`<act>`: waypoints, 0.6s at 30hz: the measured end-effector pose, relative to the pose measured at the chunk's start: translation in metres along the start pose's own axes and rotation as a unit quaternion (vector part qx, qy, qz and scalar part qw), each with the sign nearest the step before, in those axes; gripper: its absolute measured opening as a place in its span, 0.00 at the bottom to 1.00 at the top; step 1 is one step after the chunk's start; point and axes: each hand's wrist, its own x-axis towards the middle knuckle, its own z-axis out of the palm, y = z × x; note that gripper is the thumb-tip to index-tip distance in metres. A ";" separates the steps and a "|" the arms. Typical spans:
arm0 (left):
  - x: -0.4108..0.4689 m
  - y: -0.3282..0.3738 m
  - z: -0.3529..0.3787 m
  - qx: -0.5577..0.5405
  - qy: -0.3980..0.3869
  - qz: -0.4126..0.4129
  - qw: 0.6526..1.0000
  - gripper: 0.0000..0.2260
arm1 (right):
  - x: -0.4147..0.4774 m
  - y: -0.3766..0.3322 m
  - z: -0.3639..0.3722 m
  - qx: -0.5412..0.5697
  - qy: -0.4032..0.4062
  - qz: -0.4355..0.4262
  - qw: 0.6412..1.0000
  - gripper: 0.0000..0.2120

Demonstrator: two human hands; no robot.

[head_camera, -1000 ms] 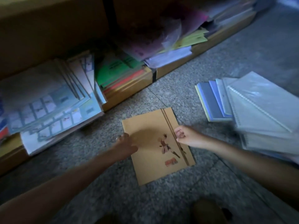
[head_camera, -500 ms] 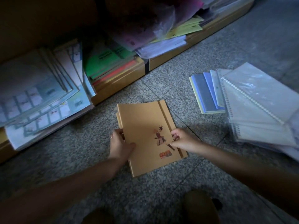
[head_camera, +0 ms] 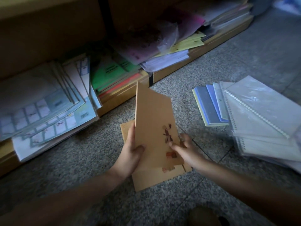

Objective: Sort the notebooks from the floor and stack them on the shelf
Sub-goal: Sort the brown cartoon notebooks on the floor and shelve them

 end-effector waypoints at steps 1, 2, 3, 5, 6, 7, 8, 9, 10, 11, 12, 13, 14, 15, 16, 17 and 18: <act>0.003 0.008 -0.003 -0.004 0.014 0.019 1.000 0.33 | -0.002 -0.006 0.004 0.065 0.022 -0.008 0.998 0.16; 0.007 0.017 -0.007 -0.007 0.033 0.042 0.999 0.33 | -0.001 -0.011 0.007 0.096 0.043 -0.031 0.994 0.16; 0.011 0.027 -0.011 -0.009 0.051 0.071 0.996 0.32 | 0.000 -0.018 0.009 0.099 0.066 -0.057 0.991 0.19; 0.017 0.047 -0.021 -0.009 0.072 0.122 0.990 0.30 | 0.002 -0.033 0.009 0.097 0.113 -0.130 0.980 0.21; 0.019 0.058 -0.026 -0.011 0.075 0.140 0.987 0.29 | 0.002 -0.043 0.007 0.113 0.123 -0.175 0.970 0.20; 0.021 0.068 -0.032 -0.014 0.078 0.158 0.984 0.29 | 0.001 -0.053 0.003 0.138 0.115 -0.224 0.958 0.20; 0.021 0.077 -0.038 -0.017 0.084 0.177 0.980 0.29 | -0.001 -0.062 0.000 0.155 0.096 -0.274 0.944 0.22; 0.022 0.087 -0.043 -0.017 0.093 0.201 0.975 0.28 | -0.002 -0.071 -0.002 0.159 0.081 -0.311 0.934 0.25; 0.023 0.097 -0.048 -0.010 0.105 0.226 0.968 0.28 | -0.003 -0.080 -0.003 0.157 0.067 -0.334 0.927 0.27; 0.024 0.106 -0.054 -0.004 0.116 0.251 0.961 0.28 | -0.001 -0.087 -0.003 0.155 0.060 -0.338 0.926 0.28; 0.025 0.115 -0.060 0.002 0.128 0.274 0.953 0.27 | 0.001 -0.097 -0.002 0.161 0.051 -0.333 0.928 0.27; 0.026 0.124 -0.067 0.008 0.137 0.292 0.947 0.27 | 0.002 -0.110 -0.001 0.166 0.038 -0.330 0.928 0.25; 0.027 0.133 -0.074 0.013 0.145 0.307 0.941 0.27 | 0.003 -0.123 0.000 0.165 0.021 -0.333 0.928 0.21; 0.026 0.142 -0.082 0.015 0.156 0.318 0.935 0.27 | 0.002 -0.138 0.001 0.162 0.005 -0.343 0.925 0.16; 0.026 0.150 -0.090 0.013 0.175 0.328 0.928 0.27 | 0.000 -0.155 0.003 0.159 -0.008 -0.357 0.920 0.13; 0.026 0.157 -0.099 0.010 0.199 0.337 0.920 0.27 | -0.002 -0.172 0.004 0.162 -0.015 -0.370 0.915 0.12; 0.026 0.165 -0.108 0.008 0.226 0.344 0.912 0.27 | -0.005 -0.189 0.007 0.172 -0.020 -0.378 0.910 0.12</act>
